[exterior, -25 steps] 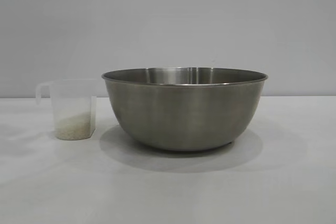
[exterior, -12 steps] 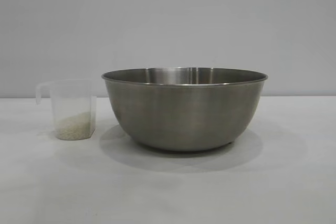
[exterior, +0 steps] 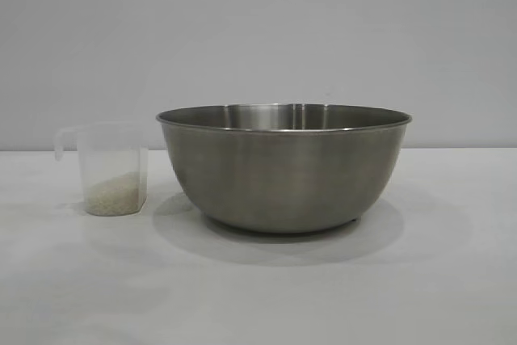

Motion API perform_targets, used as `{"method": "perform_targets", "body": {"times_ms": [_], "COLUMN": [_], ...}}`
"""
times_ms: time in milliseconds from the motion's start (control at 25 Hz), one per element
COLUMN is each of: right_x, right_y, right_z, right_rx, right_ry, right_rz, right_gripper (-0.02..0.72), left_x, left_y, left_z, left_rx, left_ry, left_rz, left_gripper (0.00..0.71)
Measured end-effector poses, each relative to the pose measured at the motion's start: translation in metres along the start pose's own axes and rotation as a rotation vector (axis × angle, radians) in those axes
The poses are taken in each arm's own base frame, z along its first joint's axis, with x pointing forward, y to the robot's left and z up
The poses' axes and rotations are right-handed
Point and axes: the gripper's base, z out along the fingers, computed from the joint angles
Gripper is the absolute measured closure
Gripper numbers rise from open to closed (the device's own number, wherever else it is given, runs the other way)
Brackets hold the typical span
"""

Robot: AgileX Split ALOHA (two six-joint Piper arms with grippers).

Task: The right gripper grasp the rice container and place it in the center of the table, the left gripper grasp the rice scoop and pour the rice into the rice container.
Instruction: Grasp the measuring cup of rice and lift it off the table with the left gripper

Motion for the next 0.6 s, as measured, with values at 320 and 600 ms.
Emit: {"method": "perform_targets", "body": {"times_ms": [320,600], "right_x": [0.000,0.000], "right_y": [0.000,0.000], "right_z": [0.000,0.000], "right_rx": [-0.002,-0.002], "right_ry": [0.000,0.000], "right_rz": [0.001,0.001], "right_gripper": [0.189,0.189], "left_x": [0.037,0.044], "left_y": [-0.007,-0.012], "left_z": [0.005,0.021], "left_rx": [-0.007,0.022], "left_ry": [-0.118,-0.229], "left_rz": [0.058,0.088], "left_gripper": [0.313,0.313]}}
